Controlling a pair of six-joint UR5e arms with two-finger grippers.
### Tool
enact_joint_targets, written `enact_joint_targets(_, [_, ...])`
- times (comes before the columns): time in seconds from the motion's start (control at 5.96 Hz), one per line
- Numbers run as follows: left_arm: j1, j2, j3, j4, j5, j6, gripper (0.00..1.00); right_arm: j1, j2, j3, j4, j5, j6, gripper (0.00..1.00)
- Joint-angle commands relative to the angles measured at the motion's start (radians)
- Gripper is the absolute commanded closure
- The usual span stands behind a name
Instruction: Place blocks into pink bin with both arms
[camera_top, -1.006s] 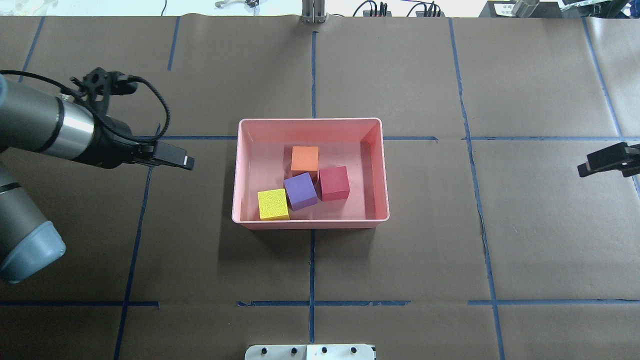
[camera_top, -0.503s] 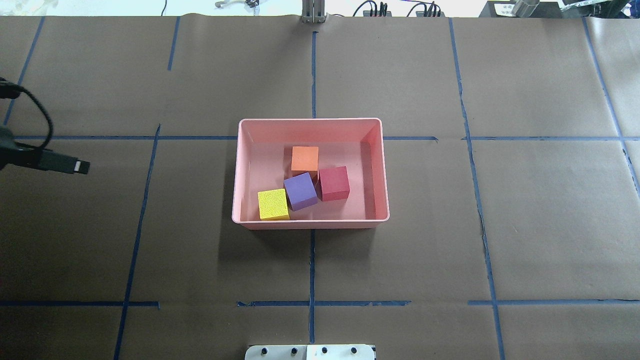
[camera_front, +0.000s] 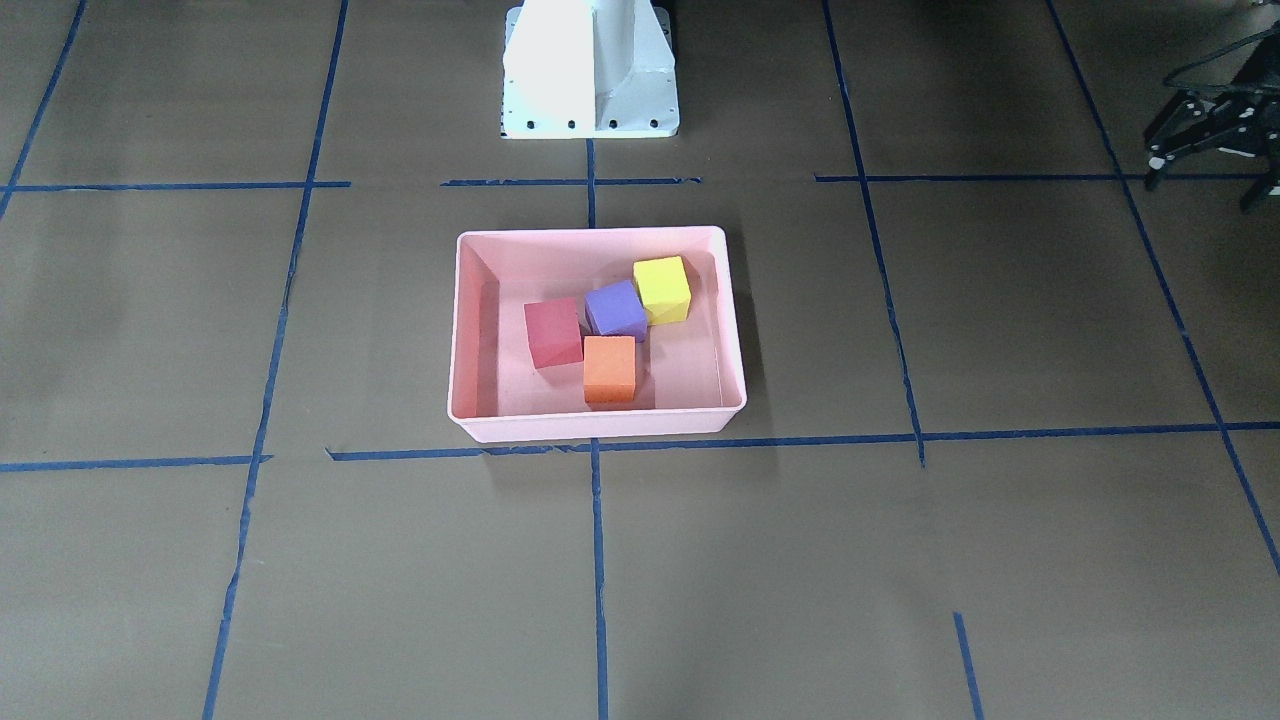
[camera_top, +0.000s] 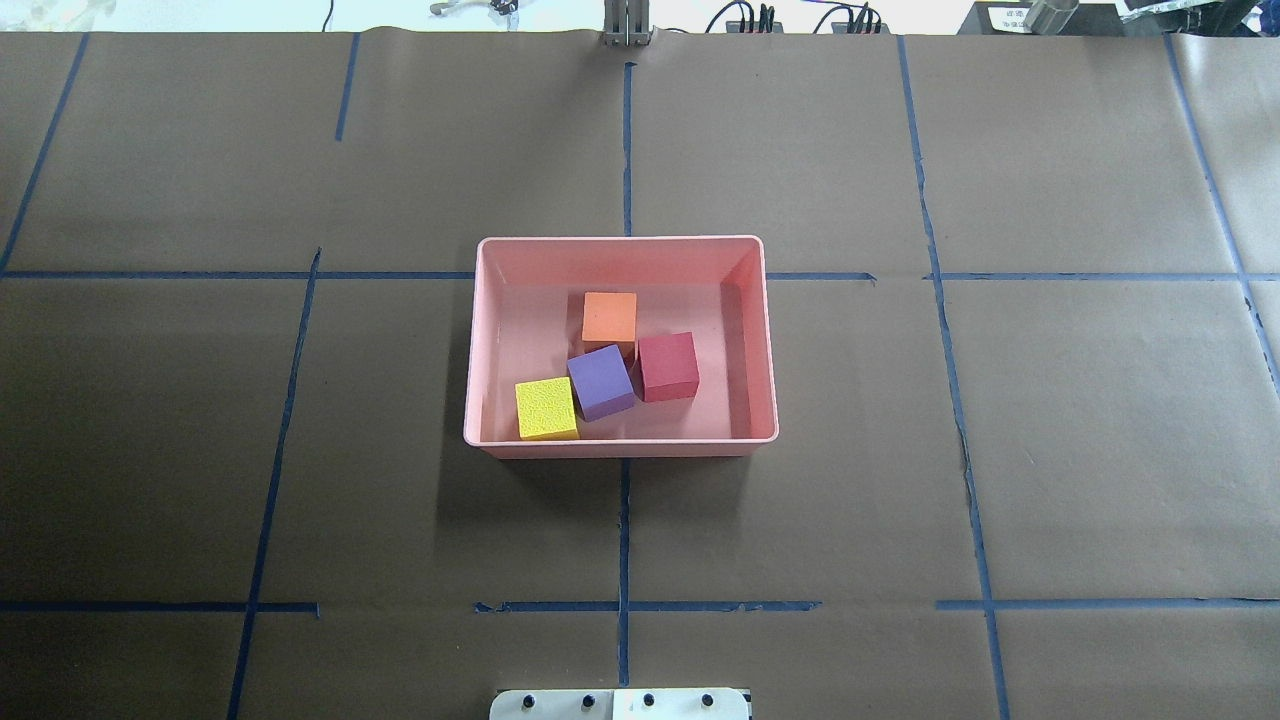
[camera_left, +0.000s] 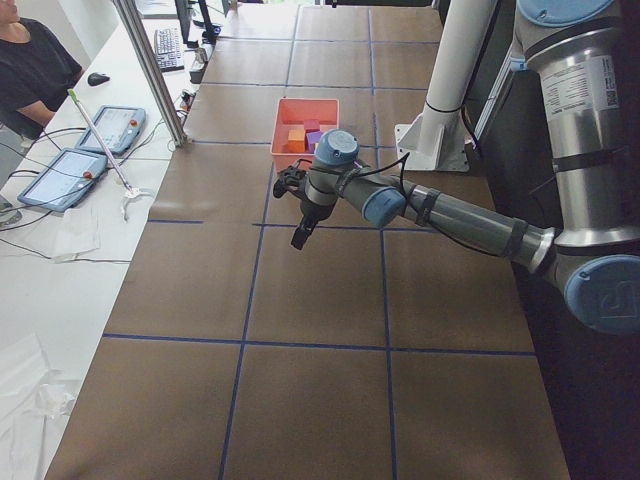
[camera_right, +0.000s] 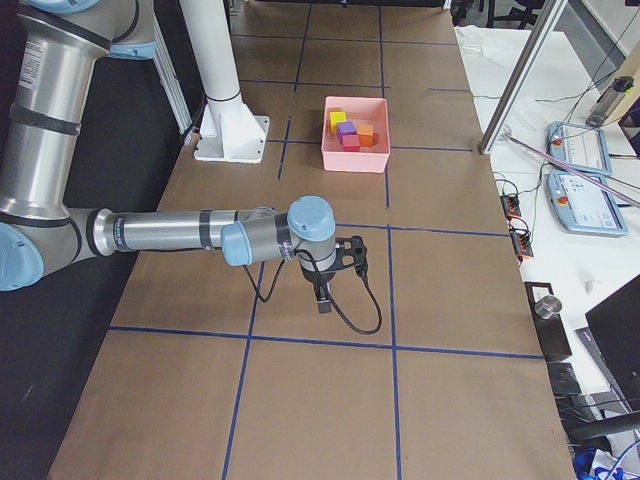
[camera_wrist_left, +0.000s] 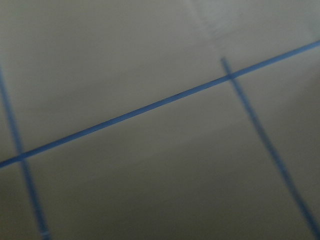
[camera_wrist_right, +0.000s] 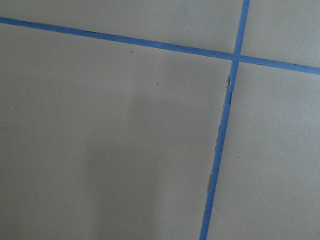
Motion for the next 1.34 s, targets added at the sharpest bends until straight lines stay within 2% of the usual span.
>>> enact_joint_targets(0.0, [-0.158, -0.001, 0.025, 0.241, -0.024, 0.207, 0.0, 0.033, -0.016, -0.021, -0.028, 0.0, -0.082, 0.0])
enact_joint_targets(0.17, [-0.236, 0.005, 0.051, 0.332, -0.161, 0.236, 0.0, 0.03, -0.019, -0.019, -0.039, 0.0, -0.101, 0.0])
enact_joint_targets(0.34, [-0.253, 0.008, 0.086, 0.395, -0.216, 0.241, 0.0, 0.021, -0.014, -0.02, -0.056, -0.011, -0.101, 0.0])
enact_joint_targets(0.67, [-0.264, 0.021, 0.211, 0.375, -0.218, 0.265, 0.0, 0.028, -0.063, 0.004, -0.055, -0.017, -0.101, 0.0])
enact_joint_targets(1.17, [-0.264, 0.016, 0.218, 0.372, -0.226, 0.258, 0.0, 0.036, -0.096, 0.036, -0.062, -0.003, -0.101, 0.0])
